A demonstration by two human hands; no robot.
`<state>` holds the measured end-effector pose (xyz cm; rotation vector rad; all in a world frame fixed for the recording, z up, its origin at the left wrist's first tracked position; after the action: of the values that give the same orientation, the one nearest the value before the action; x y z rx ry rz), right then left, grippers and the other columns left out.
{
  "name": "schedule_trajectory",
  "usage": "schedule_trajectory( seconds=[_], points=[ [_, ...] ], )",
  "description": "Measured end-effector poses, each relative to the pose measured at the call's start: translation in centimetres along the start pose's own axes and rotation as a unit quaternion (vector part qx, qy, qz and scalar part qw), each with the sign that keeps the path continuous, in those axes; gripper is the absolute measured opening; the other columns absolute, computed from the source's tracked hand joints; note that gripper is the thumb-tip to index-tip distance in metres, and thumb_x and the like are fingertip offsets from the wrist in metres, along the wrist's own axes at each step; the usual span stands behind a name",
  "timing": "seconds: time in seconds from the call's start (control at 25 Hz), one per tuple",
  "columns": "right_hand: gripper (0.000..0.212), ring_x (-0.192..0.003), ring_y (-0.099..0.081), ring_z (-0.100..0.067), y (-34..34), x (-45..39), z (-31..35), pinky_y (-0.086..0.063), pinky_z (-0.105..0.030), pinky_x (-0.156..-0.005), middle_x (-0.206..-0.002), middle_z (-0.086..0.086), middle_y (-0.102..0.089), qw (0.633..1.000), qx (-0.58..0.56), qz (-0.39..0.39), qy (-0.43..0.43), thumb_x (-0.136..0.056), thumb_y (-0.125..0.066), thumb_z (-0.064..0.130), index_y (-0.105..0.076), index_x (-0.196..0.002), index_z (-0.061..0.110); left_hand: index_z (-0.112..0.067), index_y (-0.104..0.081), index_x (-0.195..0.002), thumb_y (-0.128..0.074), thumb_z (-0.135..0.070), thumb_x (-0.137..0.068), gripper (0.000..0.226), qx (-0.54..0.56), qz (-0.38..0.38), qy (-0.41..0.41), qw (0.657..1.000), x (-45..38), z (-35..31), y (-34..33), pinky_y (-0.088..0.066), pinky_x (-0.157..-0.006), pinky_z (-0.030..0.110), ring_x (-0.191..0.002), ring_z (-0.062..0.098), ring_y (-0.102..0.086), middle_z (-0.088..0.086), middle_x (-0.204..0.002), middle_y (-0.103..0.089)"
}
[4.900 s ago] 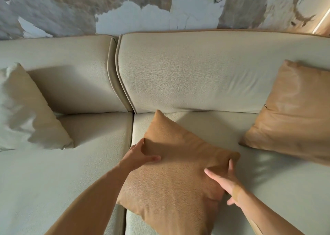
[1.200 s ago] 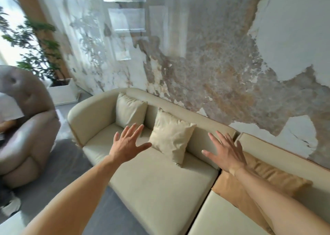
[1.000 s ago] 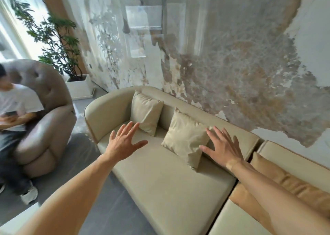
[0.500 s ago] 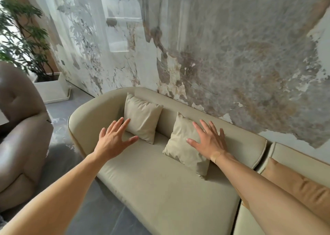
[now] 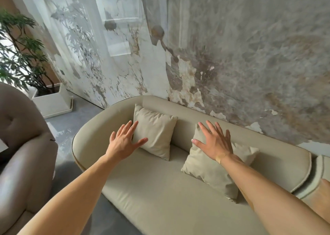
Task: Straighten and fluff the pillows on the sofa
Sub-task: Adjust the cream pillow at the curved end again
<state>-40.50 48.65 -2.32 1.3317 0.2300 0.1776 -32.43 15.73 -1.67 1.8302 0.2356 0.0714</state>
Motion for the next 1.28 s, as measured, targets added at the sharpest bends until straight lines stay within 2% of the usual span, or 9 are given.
schedule_trajectory(
  seconds=[0.36, 0.64, 0.88, 1.12, 1.28],
  points=[
    [0.081, -0.149, -0.003, -0.025, -2.8, -9.9, 3.3, -0.009, -0.059, -0.114, -0.163, 0.005, -0.007, 0.999, -0.012, 0.007, -0.031, -0.082, -0.029, 0.079, -0.012, -0.151, 0.041, -0.042, -0.010, -0.154, -0.021, -0.093, -0.071, 0.098, -0.006, 0.024, -0.012, 1.000, -11.8, 5.8, -1.8, -0.011, -0.118, 0.050, -0.151, 0.019, -0.008, -0.009, -0.165, -0.010],
    [0.081, -0.149, -0.004, -0.025, -6.9, -13.8, 7.0, -0.012, -0.059, -0.115, -0.163, 0.006, -0.007, 0.993, -0.019, 0.013, -0.115, -0.083, -0.030, 0.078, -0.014, -0.151, 0.040, -0.042, -0.007, -0.154, -0.021, -0.092, -0.071, 0.098, 0.001, 0.072, -0.076, 0.994, -21.2, 11.1, -3.6, -0.008, -0.119, 0.048, -0.151, 0.018, -0.005, -0.008, -0.165, -0.007],
    [0.081, -0.149, -0.003, -0.023, -9.7, -15.0, 13.0, -0.012, -0.060, -0.115, -0.163, 0.006, -0.006, 0.975, -0.031, 0.015, -0.222, -0.083, -0.034, 0.077, -0.015, -0.152, 0.038, -0.040, -0.007, -0.155, -0.022, -0.089, -0.072, 0.098, 0.023, 0.130, -0.163, 0.978, -28.0, 15.6, -4.3, -0.007, -0.120, 0.048, -0.151, 0.016, -0.005, -0.007, -0.165, -0.005],
    [0.081, -0.148, -0.010, -0.021, -11.9, -14.2, 17.7, -0.015, -0.058, -0.113, -0.162, 0.006, -0.010, 0.951, -0.053, 0.020, -0.304, -0.082, -0.039, 0.075, -0.016, -0.151, 0.039, -0.037, -0.011, -0.155, -0.033, -0.082, -0.080, 0.090, 0.045, 0.181, -0.178, 0.966, -31.5, 19.3, -6.4, -0.012, -0.119, 0.047, -0.151, 0.016, -0.009, -0.006, -0.165, -0.009],
    [0.086, -0.147, -0.017, -0.019, -14.0, -13.1, 18.0, -0.021, -0.053, -0.114, -0.162, 0.006, -0.012, 0.935, -0.077, 0.043, -0.344, -0.078, -0.046, 0.076, -0.015, -0.151, 0.040, -0.039, -0.005, -0.155, -0.036, -0.083, -0.078, 0.094, 0.052, 0.209, -0.182, 0.959, -32.6, 21.0, -8.4, -0.011, -0.120, 0.050, -0.151, 0.017, -0.008, -0.006, -0.165, -0.008]
  ],
)
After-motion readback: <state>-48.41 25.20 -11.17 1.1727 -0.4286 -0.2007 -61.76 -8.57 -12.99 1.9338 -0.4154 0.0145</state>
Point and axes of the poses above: each hand's wrist, its own x-axis away from the middle knuckle, its own y-axis out of the back of the hand, z = x × y, the point moved 8 cm from there along -x, towards the middle knuckle
